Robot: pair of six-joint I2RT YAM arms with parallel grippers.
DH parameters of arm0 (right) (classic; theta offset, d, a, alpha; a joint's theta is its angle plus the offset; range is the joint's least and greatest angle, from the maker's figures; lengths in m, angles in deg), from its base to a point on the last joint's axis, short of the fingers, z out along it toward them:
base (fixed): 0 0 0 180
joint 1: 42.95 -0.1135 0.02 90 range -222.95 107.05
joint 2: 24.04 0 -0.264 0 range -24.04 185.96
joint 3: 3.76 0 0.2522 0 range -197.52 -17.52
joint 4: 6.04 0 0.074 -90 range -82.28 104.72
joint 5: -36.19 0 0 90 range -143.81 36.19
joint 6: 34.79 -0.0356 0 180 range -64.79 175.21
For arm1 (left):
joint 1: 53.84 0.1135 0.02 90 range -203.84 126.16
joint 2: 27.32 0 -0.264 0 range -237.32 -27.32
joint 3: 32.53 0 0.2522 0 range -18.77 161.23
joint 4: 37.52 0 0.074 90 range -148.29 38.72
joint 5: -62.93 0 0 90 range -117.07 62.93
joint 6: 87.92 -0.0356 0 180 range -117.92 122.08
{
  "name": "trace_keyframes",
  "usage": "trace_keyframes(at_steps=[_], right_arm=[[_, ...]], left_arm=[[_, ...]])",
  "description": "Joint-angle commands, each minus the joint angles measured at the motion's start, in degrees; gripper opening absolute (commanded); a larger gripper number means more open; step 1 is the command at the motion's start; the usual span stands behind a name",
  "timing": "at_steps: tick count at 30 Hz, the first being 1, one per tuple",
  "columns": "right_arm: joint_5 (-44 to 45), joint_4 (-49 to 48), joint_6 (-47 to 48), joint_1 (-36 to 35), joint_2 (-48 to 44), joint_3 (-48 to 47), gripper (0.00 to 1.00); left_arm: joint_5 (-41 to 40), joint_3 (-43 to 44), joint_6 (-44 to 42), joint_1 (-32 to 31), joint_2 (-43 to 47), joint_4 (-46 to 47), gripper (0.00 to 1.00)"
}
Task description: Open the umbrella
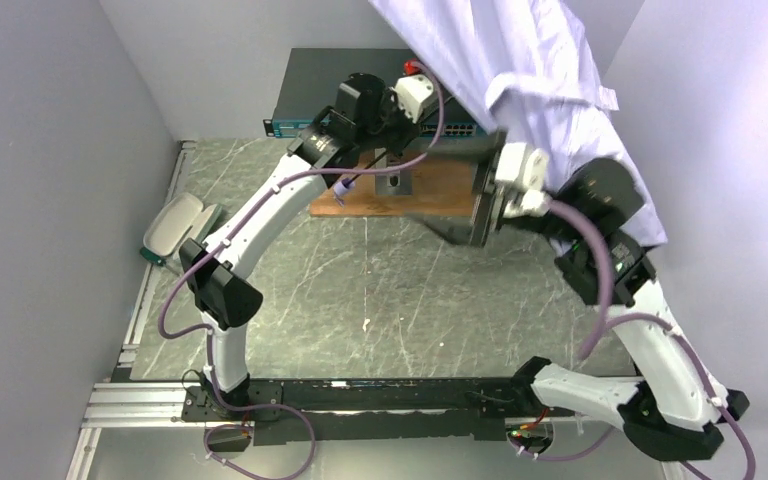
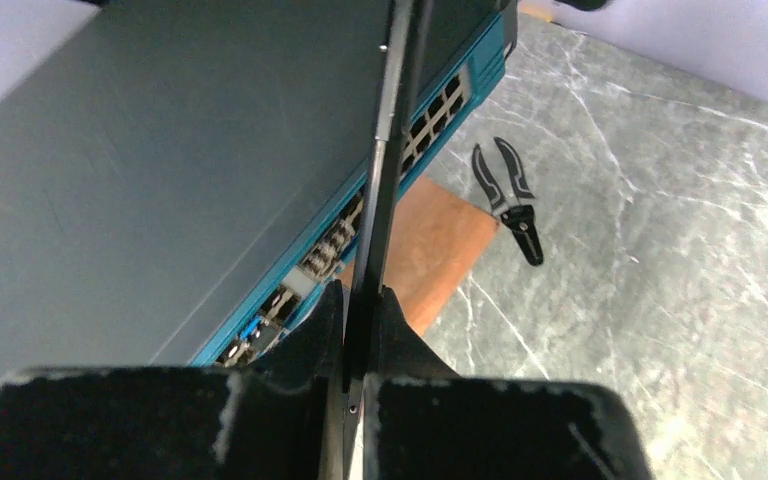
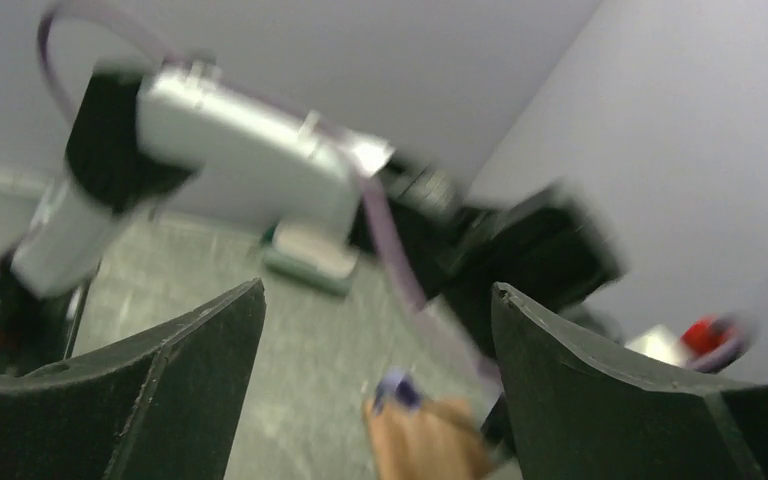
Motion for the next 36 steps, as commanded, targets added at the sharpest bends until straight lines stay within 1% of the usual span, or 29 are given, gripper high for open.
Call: trace_keyframes(at_steps=[1,4,7,8,10,12,13,14,16,17,18,19,20,21,24,25,26,27,30,31,33,36], right_arm=[[4.62,8.06,20.63,-2.9,-11.39,14.06,0.82],[5.92,9.32,28.23,-4.05,-17.17,22.88,0.8],[4.51,11.06,31.95,-4.8,-20.41,27.33,0.8],[3.61,12.2,33.96,-4.99,-20.85,27.96,0.82],[1.72,11.87,35.29,-5.24,-20.73,27.63,0.91],[1.14,11.31,33.19,-5.6,-16.58,22.01,0.97],[1.33,11.26,30.74,-5.62,-13.45,17.41,0.98],[1.39,11.43,27.87,-5.63,-10.28,12.57,0.96],[1.57,12.51,22.2,-5.74,-4.81,4.67,0.9],[5.14,11.61,17.08,-5.73,-3.1,3.0,0.86],[9.93,9.58,13.05,-5.77,-2.48,3.35,0.84],[15.66,5.77,9.06,-5.73,-2.74,5.65,0.83],[22.35,0.92,4.56,-5.71,-3.5,8.8,0.83],[26.94,-5.46,0.27,-5.71,-4.31,11.85,0.83],[36.35,-14.48,-10.17,-4.71,-3.77,14.27,0.82],[38.24,-16.83,-14.0,-3.43,-3.17,14.59,0.84],[40.95,-18.04,-19.94,-1.99,-2.17,14.04,0.85],[43.23,-18.13,-23.7,-1.12,-0.53,12.62,0.85],[50.82,-19.14,-27.27,-0.69,5.01,7.82,0.85],[52.73,-19.98,-28.65,-0.47,6.75,6.44,0.85],[52.11,-22.24,-32.1,0.42,9.69,3.38,0.84],[50.02,-28.35,-35.86,0.75,12.99,1.89,0.76]], left_arm=[[4.92,6.04,13.93,7.04,2.78,6.74,0.0],[7.36,7.19,18.18,9.77,2.77,6.44,0.0],[9.73,7.29,19.74,11.42,3.41,7.63,0.0],[10.37,7.73,19.87,11.69,3.39,7.7,0.0],[11.32,7.68,19.84,11.83,3.43,7.92,0.0],[11.69,7.39,19.81,11.85,3.42,7.55,0.0],[11.67,6.83,19.79,11.84,3.54,7.71,0.0],[11.32,6.08,19.96,11.81,3.81,7.94,0.0],[12.16,4.49,21.71,12.52,4.78,9.65,0.0],[13.36,3.91,23.4,13.03,5.27,10.83,0.0],[14.48,3.47,24.96,13.58,5.77,12.0,0.0],[15.63,3.19,26.28,14.02,6.3,12.87,0.0],[17.15,2.01,27.47,14.55,7.19,14.35,0.0],[18.94,-0.26,29.14,15.03,8.71,16.96,0.0],[23.35,-9.09,33.35,15.6,13.99,26.44,0.0],[24.65,-10.57,34.96,15.55,15.13,28.02,0.0],[25.8,-11.36,36.61,15.57,15.88,30.34,0.0],[26.64,-11.63,38.04,15.62,16.28,31.46,0.0],[29.32,-12.22,41.93,15.75,17.37,34.85,0.0],[29.69,-12.64,42.93,15.75,18.02,35.74,0.0],[30.46,-13.7,44.6,15.81,18.66,37.29,0.0],[31.57,-15.67,47.19,15.75,19.52,39.77,0.0]])
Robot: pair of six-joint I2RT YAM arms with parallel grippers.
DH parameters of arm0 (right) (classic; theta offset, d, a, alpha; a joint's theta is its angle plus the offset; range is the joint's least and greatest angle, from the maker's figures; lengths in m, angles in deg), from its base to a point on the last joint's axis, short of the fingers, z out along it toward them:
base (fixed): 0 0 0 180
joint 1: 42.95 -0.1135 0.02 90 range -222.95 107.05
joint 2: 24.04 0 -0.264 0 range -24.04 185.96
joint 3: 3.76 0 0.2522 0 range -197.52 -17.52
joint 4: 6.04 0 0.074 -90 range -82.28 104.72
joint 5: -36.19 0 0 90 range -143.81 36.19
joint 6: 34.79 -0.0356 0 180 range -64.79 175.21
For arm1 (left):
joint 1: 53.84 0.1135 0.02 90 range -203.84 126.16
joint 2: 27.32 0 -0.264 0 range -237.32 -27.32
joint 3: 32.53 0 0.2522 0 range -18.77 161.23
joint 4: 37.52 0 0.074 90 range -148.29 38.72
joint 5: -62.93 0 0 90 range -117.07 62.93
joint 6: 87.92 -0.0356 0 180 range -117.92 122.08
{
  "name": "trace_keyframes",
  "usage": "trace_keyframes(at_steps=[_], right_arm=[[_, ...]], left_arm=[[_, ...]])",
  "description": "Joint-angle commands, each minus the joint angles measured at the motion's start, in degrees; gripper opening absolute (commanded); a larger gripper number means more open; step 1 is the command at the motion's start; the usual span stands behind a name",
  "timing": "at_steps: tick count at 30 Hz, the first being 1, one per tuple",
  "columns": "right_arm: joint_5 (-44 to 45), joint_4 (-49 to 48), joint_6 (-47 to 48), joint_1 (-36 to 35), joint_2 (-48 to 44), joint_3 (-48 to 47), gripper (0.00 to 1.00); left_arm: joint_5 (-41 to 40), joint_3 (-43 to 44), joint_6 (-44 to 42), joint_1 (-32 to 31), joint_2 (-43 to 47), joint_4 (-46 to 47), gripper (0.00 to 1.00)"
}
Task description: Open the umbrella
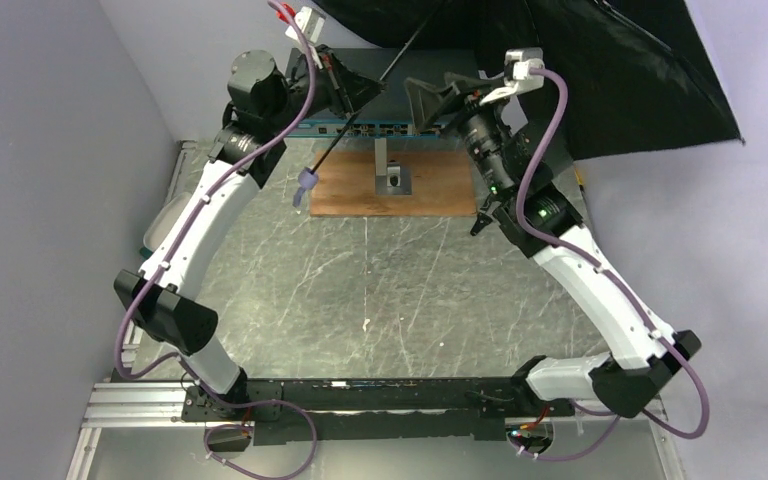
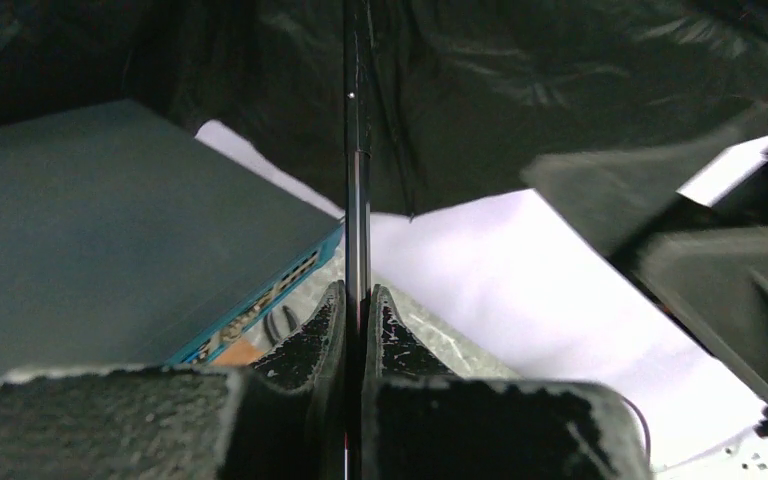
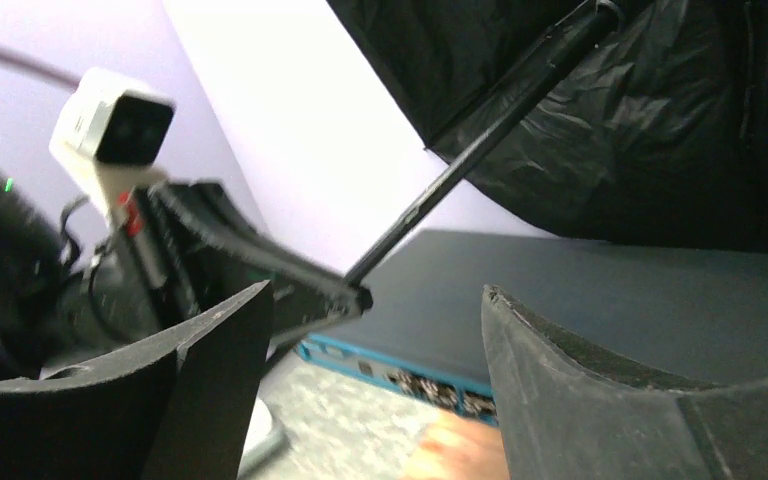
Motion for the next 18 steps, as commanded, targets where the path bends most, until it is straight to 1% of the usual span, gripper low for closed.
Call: trace_keyframes(at_steps=[1,2,3,5,7,10,12,13,15,17,18], right_arm=[[3.23,-13.28,-11.09,0.5,3.47,-4.16,0.75],[2.9,-15.82,-11.13,0.48,4.44,-4.16,0.74],[1.97,-18.49,-8.85,0.47,4.93,-3.97,0.73],[-2.51,-22.36,-0.82,0.52,5.39,-3.04,0.73],[-4.72,-21.72,7.81,0.49,4.86,-2.26,0.75],[-9.43,-13.86,24.61,0.87,2.36,-0.69,0.75],[-10.52,-12.38,35.44,0.93,-1.38,4.96,0.76],[-12.41,-10.76,43.89,0.82,-3.31,7.92,0.81],[-13.85,-6.74,56.3,0.1,-6.55,11.65,0.89],[-14.9,-1.04,69.73,-0.05,-8.48,13.17,0.9],[-13.74,-1.04,75.9,-0.09,-8.91,14.29,0.9]], left_arm=[[4.83,-1.37,5.85,0.03,5.08,15.23,0.0],[5.1,-2.02,6.64,-0.01,5.39,16.1,0.0],[5.19,-2.41,7.14,0.01,5.7,16.61,0.0],[4.57,-2.49,6.44,-0.01,6.17,15.71,0.0],[3.51,-2.86,4.84,0.07,6.79,14.42,0.0],[2.46,-4.47,3.52,0.36,7.94,13.97,0.0],[1.95,-5.6,2.76,0.34,8.47,13.87,0.0],[1.92,-6.13,2.35,0.42,8.67,13.91,0.0],[1.35,-6.23,1.07,0.44,8.86,12.6,0.0],[1.55,-6.09,0.18,0.58,8.93,11.87,0.0],[1.75,-6.38,-0.23,0.6,9.21,12.16,0.0]])
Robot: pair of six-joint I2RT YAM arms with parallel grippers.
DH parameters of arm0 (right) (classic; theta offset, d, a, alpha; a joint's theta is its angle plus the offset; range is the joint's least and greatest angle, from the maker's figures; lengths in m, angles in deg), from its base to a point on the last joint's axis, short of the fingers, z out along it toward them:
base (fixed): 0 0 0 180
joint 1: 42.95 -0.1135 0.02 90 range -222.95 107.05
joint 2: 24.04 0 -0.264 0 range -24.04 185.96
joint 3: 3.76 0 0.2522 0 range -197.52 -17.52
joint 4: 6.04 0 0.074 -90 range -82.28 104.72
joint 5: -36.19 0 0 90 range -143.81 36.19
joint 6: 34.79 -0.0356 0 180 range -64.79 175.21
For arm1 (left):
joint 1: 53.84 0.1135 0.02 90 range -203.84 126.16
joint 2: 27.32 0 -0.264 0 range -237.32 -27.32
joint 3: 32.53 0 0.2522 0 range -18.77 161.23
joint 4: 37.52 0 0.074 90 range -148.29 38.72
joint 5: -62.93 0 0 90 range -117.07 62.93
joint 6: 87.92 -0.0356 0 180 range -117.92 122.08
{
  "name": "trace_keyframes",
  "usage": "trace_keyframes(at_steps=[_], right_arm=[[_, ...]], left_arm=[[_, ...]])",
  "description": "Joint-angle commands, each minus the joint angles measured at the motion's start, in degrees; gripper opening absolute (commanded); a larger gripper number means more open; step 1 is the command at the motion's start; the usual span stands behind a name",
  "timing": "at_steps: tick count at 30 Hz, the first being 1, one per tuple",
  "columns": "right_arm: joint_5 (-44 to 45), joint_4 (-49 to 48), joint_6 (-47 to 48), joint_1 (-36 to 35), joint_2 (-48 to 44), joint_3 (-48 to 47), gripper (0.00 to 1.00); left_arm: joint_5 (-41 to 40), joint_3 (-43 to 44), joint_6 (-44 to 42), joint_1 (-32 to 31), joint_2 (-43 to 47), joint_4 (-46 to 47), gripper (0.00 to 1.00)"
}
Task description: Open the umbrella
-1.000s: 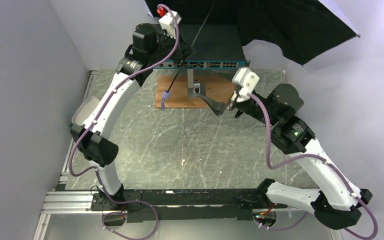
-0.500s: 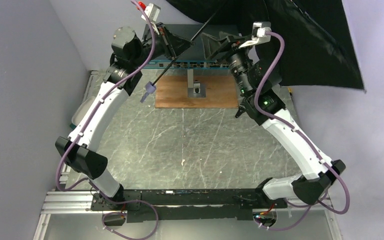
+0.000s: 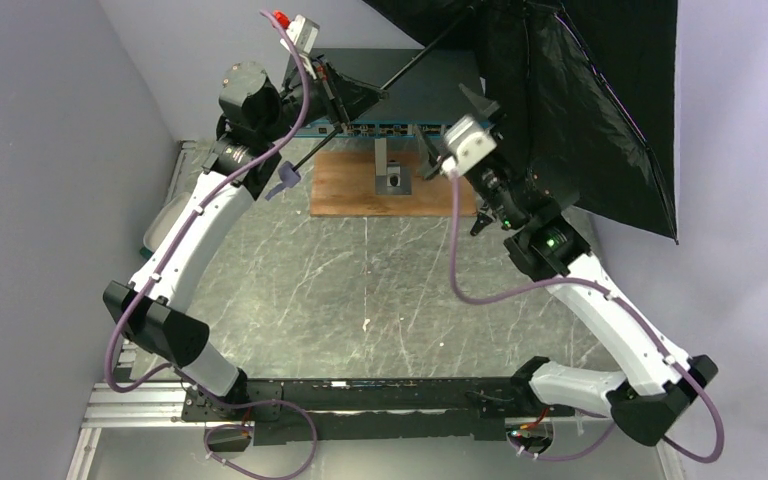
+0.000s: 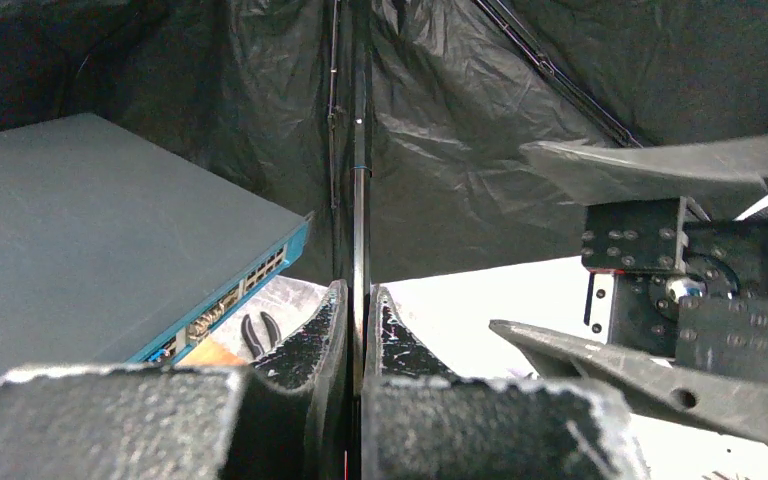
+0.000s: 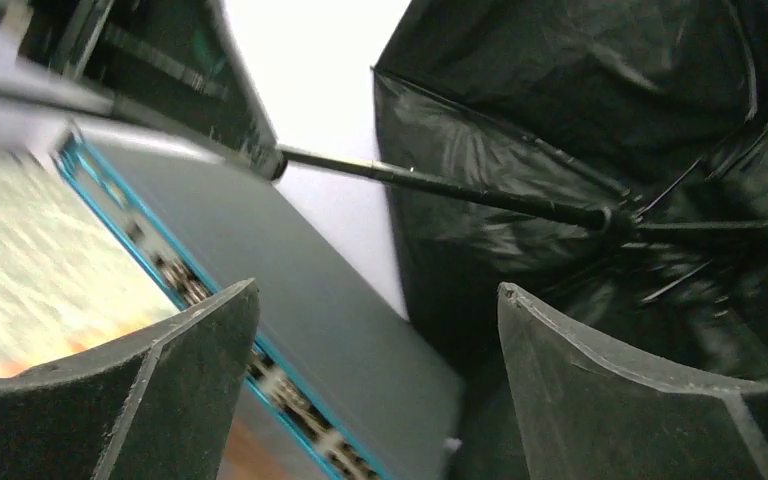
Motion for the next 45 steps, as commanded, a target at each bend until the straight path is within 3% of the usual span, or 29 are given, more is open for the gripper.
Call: trace_keyframes(at_steps=[1,6,12,17,24,36,45], right_arm=[[-1.82,4.94,38.71,-0.49,-3.17,3.6,0.89],[2.65,-4.01,57.84,-0.35,3.35,1.02,0.81],[-0.25,-9.77,65.4,3.16,8.99,-2.66,0.71],[-3.61,-11.77,66.98,5.74,11.09,-4.8,0.65],[-7.32,-9.26,68.15,7.76,7.12,-1.11,0.63],[-15.15,-5.01,69.93,13.3,11.01,-6.61,0.51],[-15.62,-3.67,71.18,14.35,14.24,-8.34,0.41]], left_arm=[[-0.92,0.11,-3.18,0.58,4.14,5.91,0.0],[0.46,-3.37,-1.94,0.58,5.59,7.39,0.0],[2.1,-4.63,-0.37,0.54,6.09,8.2,0.0],[2.65,-5.51,-0.73,0.58,6.99,7.84,0.0],[3.07,-4.92,-1.08,0.58,7.05,6.81,0.0],[5.89,-8.18,0.13,0.58,9.28,6.84,0.0],[6.8,-9.56,-0.25,0.58,11.05,6.32,0.0]])
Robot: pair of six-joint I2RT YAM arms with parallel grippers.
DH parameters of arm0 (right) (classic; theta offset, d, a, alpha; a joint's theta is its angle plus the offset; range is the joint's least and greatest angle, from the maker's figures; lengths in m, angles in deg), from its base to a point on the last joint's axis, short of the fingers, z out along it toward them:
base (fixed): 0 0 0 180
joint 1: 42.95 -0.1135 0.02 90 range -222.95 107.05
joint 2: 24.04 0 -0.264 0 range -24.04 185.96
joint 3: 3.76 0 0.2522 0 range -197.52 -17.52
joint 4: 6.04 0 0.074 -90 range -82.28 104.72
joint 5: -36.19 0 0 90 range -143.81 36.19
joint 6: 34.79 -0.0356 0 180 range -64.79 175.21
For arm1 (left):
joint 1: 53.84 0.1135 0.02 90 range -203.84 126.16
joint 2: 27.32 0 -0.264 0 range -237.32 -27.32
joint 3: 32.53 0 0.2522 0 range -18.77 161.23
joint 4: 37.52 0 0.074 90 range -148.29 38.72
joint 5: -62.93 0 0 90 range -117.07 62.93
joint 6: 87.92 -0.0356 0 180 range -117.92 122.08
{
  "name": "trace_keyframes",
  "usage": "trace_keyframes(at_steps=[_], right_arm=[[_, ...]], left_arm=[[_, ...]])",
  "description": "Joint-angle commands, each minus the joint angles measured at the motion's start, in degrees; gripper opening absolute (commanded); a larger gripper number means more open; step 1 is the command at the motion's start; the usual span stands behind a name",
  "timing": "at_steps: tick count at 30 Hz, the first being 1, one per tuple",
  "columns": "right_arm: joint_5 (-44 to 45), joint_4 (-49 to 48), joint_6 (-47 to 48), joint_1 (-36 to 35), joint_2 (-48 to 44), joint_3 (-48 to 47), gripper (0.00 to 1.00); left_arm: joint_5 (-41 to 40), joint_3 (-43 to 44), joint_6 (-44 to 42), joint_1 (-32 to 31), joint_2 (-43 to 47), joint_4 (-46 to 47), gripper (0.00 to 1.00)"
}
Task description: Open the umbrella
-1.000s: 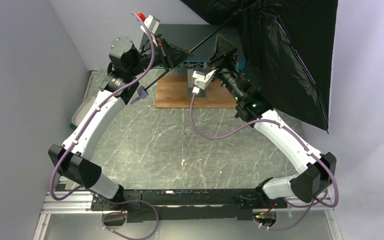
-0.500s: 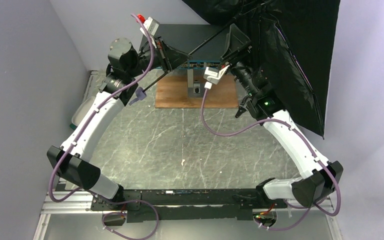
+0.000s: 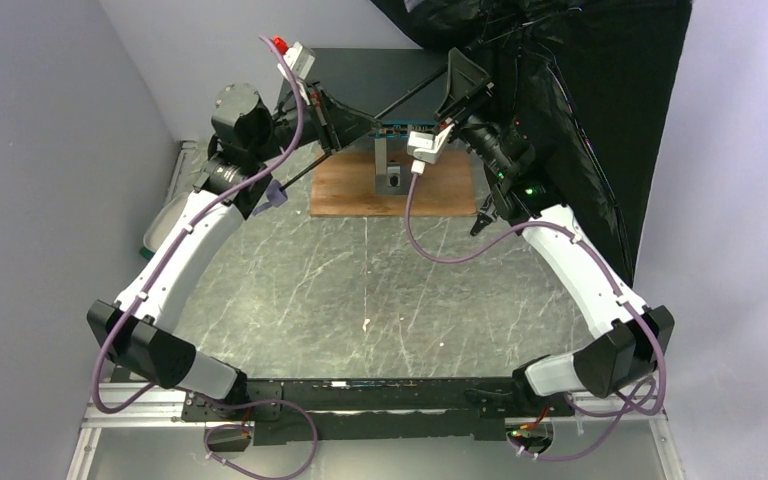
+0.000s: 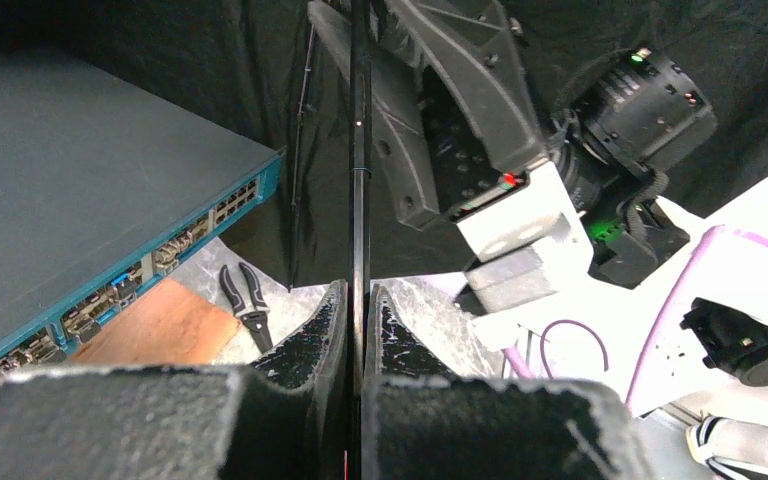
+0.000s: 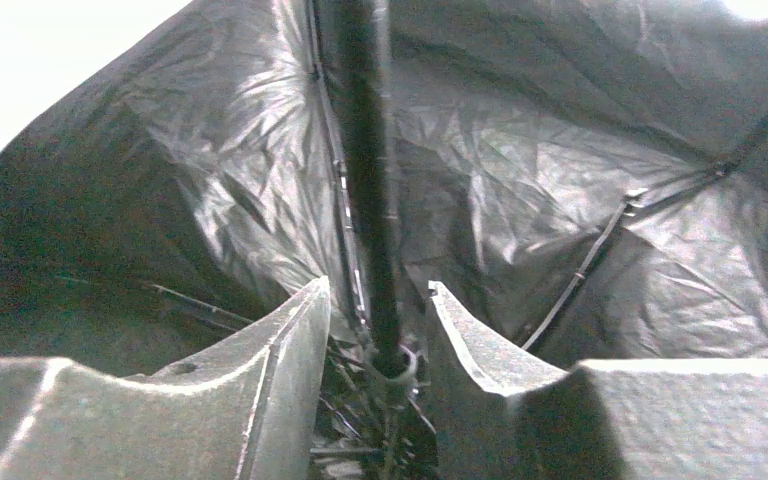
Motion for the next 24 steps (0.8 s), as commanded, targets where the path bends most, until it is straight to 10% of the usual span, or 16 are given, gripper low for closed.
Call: trace_keyframes(at_steps=[1,16,21,24], right_arm=[[-1.62,-0.38,1.2,1.29,1.59,-3.32,0.4],[-1.13,-4.28,1.09,6.73,3.43,-4.03,0.0],[-2.94,-4.9,1.37,7.21,1.39,-3.82,0.0],[-4.75,-2.29,2.92,7.16,-1.22,-2.97,0.0]], left_arm=[[2.13,0.39,0.66,0.19,4.84,6.02,0.0],[2.48,-1.53,-4.9,0.41,7.87,-1.45,0.0],[-1.22,7.82,-27.28,0.36,5.01,-24.14,0.61],[-5.54,12.38,-40.68,-0.54,3.01,-37.41,0.76]])
